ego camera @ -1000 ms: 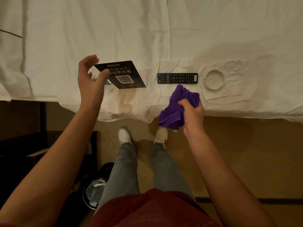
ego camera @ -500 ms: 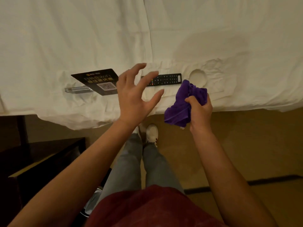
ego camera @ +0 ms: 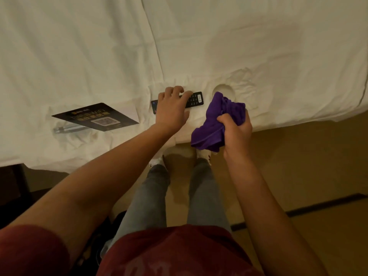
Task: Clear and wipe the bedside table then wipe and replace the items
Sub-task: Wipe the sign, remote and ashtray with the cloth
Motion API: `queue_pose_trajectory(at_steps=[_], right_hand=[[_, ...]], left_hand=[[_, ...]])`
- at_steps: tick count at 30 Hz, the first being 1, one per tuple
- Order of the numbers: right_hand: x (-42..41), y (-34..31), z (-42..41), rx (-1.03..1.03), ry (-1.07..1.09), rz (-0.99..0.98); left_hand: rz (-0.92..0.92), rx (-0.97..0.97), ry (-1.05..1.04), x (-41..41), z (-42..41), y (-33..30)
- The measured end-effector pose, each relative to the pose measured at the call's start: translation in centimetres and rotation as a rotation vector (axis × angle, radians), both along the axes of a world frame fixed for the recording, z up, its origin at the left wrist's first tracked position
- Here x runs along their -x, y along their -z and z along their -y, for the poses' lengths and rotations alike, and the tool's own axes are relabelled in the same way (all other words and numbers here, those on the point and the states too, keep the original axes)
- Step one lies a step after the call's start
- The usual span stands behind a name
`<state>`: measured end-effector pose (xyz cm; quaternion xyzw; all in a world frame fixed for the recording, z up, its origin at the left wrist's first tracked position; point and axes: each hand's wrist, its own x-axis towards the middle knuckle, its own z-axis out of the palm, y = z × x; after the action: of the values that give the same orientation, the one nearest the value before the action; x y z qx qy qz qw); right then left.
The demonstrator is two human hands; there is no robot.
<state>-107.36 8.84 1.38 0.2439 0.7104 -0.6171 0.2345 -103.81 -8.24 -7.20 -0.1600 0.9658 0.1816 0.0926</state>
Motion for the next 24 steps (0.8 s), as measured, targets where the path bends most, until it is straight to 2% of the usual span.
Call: queue_pose_trajectory(at_steps=[10, 14, 17, 19, 21, 24], right_hand=[[5.5, 2.4, -5.4, 0.075, -0.117, 0.114], [6.9, 2.7, -6.4, 0.103, -0.184, 0.136], [7.9, 1.9, -6.4, 0.147, -0.215, 0.119], [8.5, 0.7, -5.7, 0.176, -0.212, 0.1], [9.3, -0.9, -4.5, 0.222, -0.244, 0.039], [10.6, -4.1, -2.0, 0.32, -0.34, -0.138]], left_hand=[[0.095, 0.112, -0.135, 2.0, -2.2, 2.6], [0.069, 0.048, -0.172, 1.6, -2.0, 2.2], [-0.014, -0.079, -0.273, 1.0, -2.4, -0.4], [-0.031, -0.243, -0.344, 0.7, -2.5, -3.1], [-0.038, -0.531, -0.466, 0.5, -2.5, -5.9], [-0.146, -0.974, -0.67, 0.4, -3.5, -10.1]])
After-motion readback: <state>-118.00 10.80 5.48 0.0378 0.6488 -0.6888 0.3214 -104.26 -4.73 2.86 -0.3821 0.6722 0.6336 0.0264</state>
